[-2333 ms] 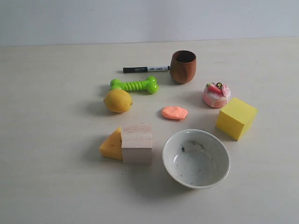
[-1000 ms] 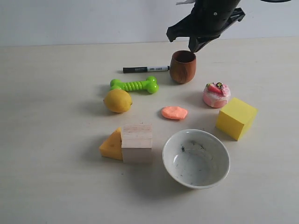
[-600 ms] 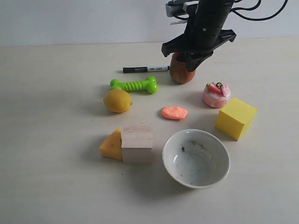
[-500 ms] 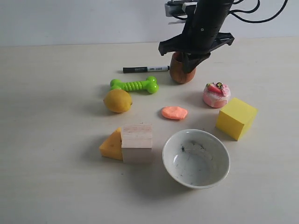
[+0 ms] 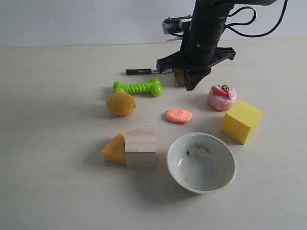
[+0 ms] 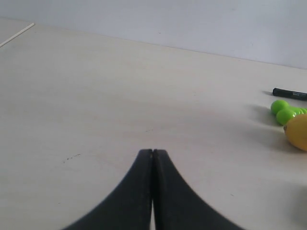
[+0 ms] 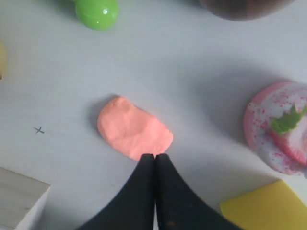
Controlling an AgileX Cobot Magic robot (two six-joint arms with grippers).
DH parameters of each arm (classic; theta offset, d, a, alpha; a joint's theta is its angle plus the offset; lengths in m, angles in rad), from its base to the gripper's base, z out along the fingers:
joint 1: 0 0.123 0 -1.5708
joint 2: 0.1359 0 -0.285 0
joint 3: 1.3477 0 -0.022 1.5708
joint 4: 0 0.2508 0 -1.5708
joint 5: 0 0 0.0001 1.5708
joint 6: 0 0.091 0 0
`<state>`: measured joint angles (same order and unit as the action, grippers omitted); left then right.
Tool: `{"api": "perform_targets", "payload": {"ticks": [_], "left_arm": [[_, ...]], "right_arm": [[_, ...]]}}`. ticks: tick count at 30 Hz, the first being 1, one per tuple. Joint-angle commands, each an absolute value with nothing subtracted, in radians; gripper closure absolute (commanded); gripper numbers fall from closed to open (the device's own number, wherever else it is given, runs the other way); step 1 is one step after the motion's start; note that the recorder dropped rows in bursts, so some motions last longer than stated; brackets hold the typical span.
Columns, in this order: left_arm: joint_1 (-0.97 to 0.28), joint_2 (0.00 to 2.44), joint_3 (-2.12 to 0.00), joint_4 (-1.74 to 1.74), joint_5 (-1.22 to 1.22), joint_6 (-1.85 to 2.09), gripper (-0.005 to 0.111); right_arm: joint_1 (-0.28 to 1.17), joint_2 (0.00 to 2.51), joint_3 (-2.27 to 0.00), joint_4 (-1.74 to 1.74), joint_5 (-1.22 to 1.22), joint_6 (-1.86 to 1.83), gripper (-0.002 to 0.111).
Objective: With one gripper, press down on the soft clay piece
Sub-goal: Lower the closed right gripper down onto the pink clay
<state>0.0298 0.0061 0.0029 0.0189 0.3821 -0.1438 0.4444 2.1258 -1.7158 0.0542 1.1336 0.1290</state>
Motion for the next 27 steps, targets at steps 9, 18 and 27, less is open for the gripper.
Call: {"api": "perform_targets", "payload": {"ticks": [9, 18, 27], "left_arm": [[0.030, 0.000, 0.000, 0.019, 0.365, -0.151, 0.107], [0.030, 0.000, 0.000, 0.019, 0.365, -0.151, 0.107], [0.030, 0.000, 0.000, 0.019, 0.365, -0.151, 0.107]], "right_arm": [[0.445, 2.229, -1.712, 0.102, 1.089, 0.116, 0.108], [0.445, 2.249, -1.712, 0.150, 1.091, 0.097, 0.108], [0.447, 2.249, -1.712, 0.158, 1.100, 0.097, 0.108]]}}
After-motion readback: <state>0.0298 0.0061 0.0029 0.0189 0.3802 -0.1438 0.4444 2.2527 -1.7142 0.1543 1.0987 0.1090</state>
